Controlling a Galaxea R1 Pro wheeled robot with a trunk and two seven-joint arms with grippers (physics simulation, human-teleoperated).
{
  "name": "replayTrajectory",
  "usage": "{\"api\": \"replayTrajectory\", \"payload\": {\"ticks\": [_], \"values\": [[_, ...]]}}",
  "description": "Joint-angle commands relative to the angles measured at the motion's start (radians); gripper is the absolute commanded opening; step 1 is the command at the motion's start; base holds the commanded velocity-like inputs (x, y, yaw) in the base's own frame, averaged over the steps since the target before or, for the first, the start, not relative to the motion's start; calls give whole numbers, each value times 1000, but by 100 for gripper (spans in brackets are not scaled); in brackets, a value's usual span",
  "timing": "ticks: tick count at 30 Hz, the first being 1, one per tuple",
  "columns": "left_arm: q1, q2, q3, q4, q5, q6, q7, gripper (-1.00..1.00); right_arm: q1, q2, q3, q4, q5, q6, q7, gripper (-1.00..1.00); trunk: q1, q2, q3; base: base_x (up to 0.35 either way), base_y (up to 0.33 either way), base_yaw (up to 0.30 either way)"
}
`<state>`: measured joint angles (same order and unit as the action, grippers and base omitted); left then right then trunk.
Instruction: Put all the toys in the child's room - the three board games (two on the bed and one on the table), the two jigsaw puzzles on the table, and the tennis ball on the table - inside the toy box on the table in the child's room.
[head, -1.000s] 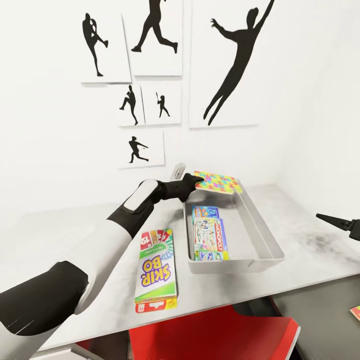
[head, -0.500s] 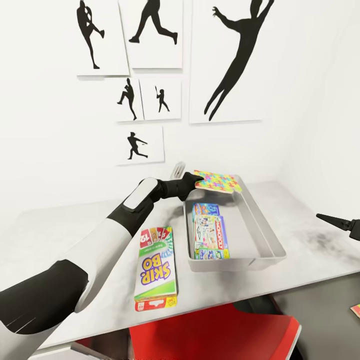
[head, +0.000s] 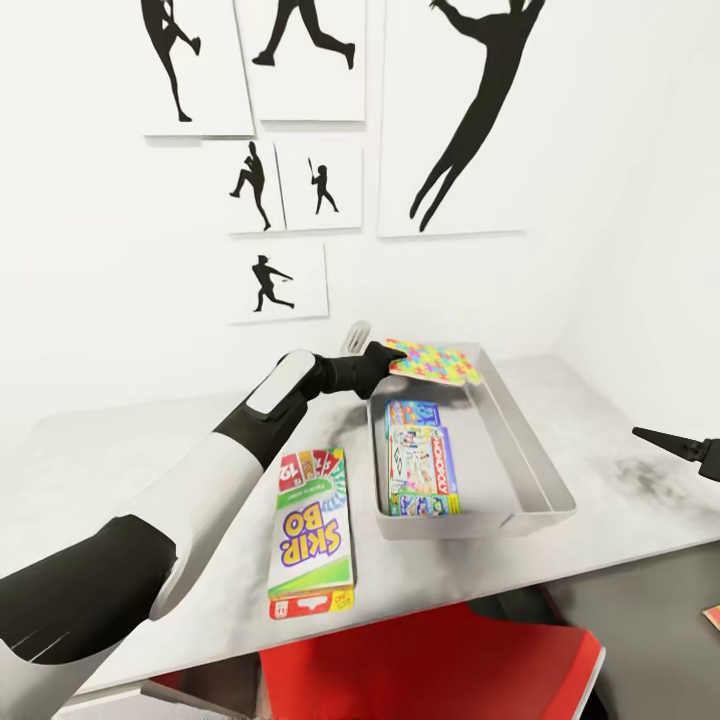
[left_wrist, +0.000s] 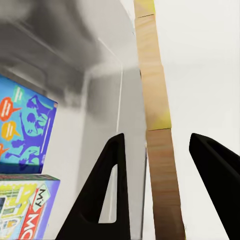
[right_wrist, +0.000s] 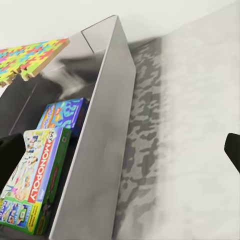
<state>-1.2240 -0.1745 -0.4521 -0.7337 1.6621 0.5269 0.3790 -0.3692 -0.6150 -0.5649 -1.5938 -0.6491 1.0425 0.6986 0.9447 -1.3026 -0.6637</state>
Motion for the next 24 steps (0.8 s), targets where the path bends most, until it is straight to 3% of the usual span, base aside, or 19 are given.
{"api": "replayTrajectory", "payload": {"ticks": [1,11,24], "values": [[-1,0,0,-1,11,-1,15,-100,-1,0,-1,0,5,5,7,100,0,-1,-3,0,0,0],[-3,0,-18,-28,3,1,66,-100,-1,-1,-1,0,5,5,8,100,0,-1,-19,0,0,0],[-4,0,-28,-33,2,1,77,-100,-1,0,-1,0,5,5,8,100,0,-1,-40,0,0,0]]}}
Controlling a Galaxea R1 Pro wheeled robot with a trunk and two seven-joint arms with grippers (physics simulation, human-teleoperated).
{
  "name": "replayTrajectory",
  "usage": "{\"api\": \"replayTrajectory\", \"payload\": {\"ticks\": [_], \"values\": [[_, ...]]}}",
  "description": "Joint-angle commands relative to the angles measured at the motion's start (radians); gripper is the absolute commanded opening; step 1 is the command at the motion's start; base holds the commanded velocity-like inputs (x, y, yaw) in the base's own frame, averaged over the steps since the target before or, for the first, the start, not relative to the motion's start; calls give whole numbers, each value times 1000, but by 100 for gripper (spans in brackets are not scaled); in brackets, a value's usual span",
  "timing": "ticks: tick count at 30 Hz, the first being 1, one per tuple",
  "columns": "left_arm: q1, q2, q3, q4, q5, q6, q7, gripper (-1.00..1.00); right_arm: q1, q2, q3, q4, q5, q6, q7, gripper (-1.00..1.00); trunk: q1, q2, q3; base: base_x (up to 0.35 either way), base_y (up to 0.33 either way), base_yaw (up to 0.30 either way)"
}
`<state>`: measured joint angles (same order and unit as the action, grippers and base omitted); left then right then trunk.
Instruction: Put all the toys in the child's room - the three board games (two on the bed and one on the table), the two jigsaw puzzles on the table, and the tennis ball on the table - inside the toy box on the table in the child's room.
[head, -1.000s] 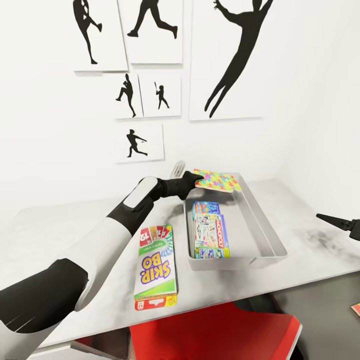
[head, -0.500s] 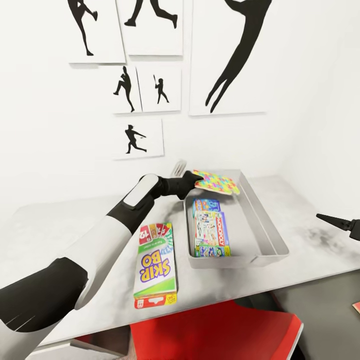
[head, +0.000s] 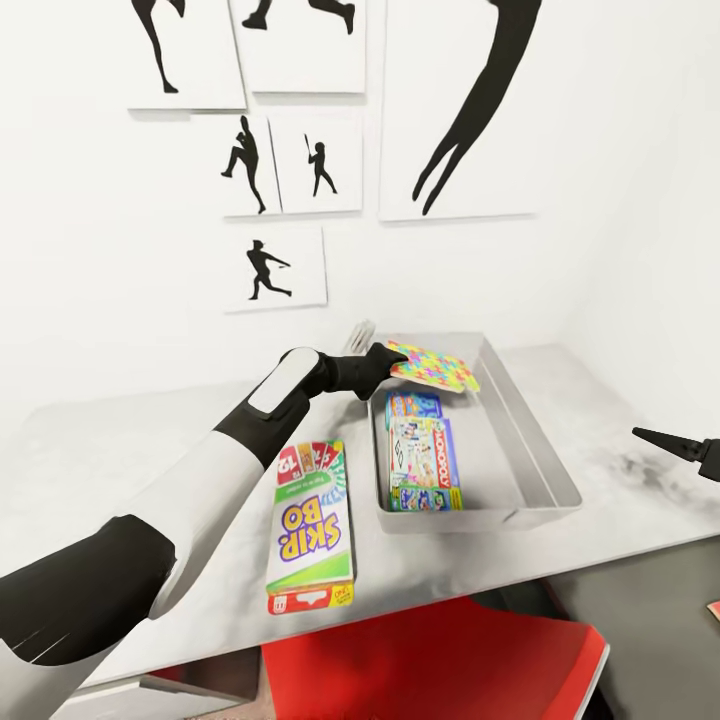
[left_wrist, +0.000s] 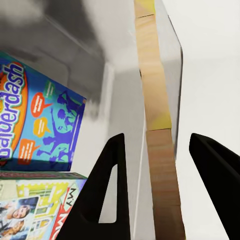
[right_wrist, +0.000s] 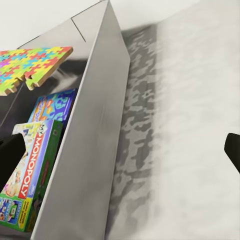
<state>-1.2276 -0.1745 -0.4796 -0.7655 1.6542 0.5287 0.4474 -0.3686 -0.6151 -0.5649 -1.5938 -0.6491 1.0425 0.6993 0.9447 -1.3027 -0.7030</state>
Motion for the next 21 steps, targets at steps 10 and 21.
{"api": "replayTrajectory", "payload": {"ticks": [10,21], "values": [[-6,0,-2,-2,11,-1,10,-100,-1,0,-1,0,5,5,8,100,0,-1,-17,0,0,0],[-7,0,-2,-3,13,0,10,-100,-1,-2,-12,-11,4,5,10,100,0,-1,-30,0,0,0]]}}
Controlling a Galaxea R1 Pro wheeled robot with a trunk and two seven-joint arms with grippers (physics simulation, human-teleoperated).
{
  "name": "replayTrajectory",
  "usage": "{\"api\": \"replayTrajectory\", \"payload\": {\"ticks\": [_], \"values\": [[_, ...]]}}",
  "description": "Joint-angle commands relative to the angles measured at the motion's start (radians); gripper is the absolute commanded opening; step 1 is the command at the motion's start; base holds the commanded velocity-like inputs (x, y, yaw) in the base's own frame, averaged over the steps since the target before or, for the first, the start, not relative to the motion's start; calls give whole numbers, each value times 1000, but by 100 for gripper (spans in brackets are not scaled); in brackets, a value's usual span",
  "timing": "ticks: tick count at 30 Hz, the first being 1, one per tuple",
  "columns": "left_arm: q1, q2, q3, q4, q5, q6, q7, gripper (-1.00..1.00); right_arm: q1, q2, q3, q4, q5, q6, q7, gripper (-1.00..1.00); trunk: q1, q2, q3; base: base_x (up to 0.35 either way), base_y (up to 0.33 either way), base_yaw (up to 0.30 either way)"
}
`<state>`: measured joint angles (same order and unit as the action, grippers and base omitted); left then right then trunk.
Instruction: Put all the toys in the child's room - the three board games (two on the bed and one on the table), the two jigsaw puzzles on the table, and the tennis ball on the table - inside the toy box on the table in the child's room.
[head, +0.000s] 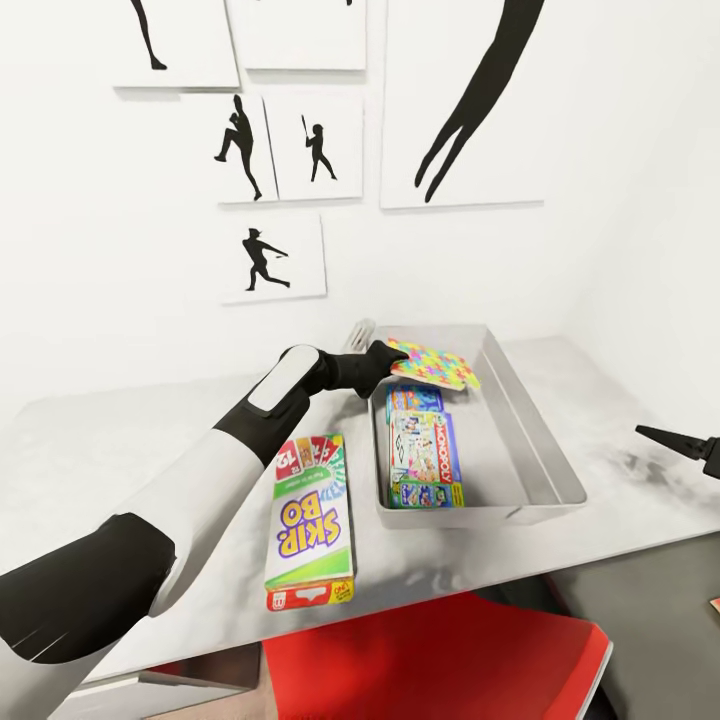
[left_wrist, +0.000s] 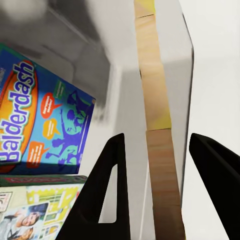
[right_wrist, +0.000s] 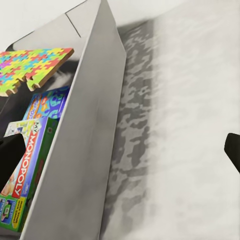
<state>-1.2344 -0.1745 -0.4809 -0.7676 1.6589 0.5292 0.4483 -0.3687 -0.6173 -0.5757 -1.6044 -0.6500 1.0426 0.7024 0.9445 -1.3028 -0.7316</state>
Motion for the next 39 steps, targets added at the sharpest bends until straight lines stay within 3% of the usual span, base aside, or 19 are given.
{"api": "replayTrajectory", "payload": {"ticks": [1,12,39], "values": [[-1,0,0,-1,8,0,9,-100,-1,-1,-2,-1,5,5,7,100,0,0,-1,0,0,0],[-52,1,1,0,11,0,17,-100,-1,-1,-7,-6,4,5,11,100,0,0,-2,0,0,0],[-63,1,0,1,12,0,52,-100,-1,-2,-1,-6,4,5,12,100,0,0,-33,0,0,0]]}}
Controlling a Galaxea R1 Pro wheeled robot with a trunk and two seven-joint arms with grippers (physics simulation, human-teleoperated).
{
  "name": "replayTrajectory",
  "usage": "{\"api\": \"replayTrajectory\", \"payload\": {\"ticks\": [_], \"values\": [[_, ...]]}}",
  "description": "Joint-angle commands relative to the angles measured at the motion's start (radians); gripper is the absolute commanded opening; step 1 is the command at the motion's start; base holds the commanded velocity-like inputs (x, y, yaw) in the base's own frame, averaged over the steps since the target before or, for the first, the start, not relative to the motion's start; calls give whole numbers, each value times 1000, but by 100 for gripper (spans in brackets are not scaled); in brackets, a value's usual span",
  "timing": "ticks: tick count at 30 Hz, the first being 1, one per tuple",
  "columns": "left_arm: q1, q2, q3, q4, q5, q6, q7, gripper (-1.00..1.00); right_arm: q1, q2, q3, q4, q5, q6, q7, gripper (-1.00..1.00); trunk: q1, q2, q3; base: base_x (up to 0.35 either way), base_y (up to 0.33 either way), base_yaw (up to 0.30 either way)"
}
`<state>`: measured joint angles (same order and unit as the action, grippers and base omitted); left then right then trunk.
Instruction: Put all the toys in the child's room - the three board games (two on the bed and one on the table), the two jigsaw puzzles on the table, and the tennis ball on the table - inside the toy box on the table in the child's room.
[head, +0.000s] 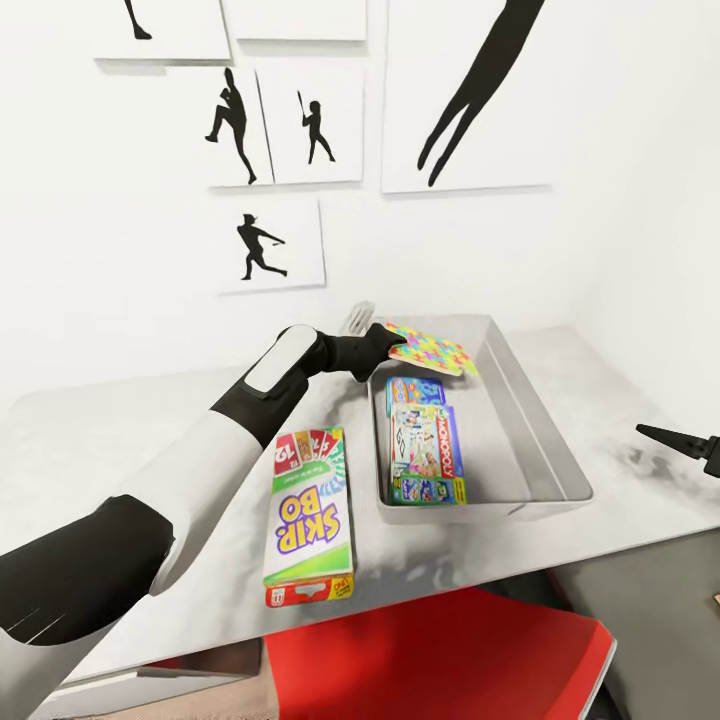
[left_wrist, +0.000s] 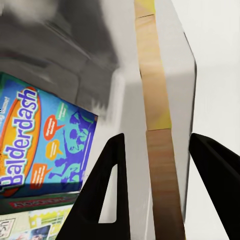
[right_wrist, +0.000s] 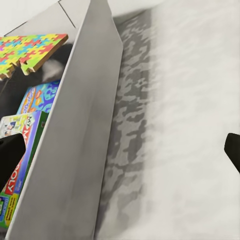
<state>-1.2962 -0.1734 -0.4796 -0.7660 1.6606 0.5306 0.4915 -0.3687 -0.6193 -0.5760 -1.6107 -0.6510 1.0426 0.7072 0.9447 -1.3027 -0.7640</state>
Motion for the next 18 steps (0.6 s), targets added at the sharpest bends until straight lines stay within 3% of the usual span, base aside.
{"api": "replayTrajectory", "payload": {"ticks": [1,18], "values": [[-1,0,-1,-1,10,-1,9,-100,-1,0,0,0,5,5,7,100,0,-1,-2,0,0,0],[-39,0,-1,-1,13,1,9,-100,0,4,2,0,5,5,8,100,0,-1,-22,0,0,0]]}}
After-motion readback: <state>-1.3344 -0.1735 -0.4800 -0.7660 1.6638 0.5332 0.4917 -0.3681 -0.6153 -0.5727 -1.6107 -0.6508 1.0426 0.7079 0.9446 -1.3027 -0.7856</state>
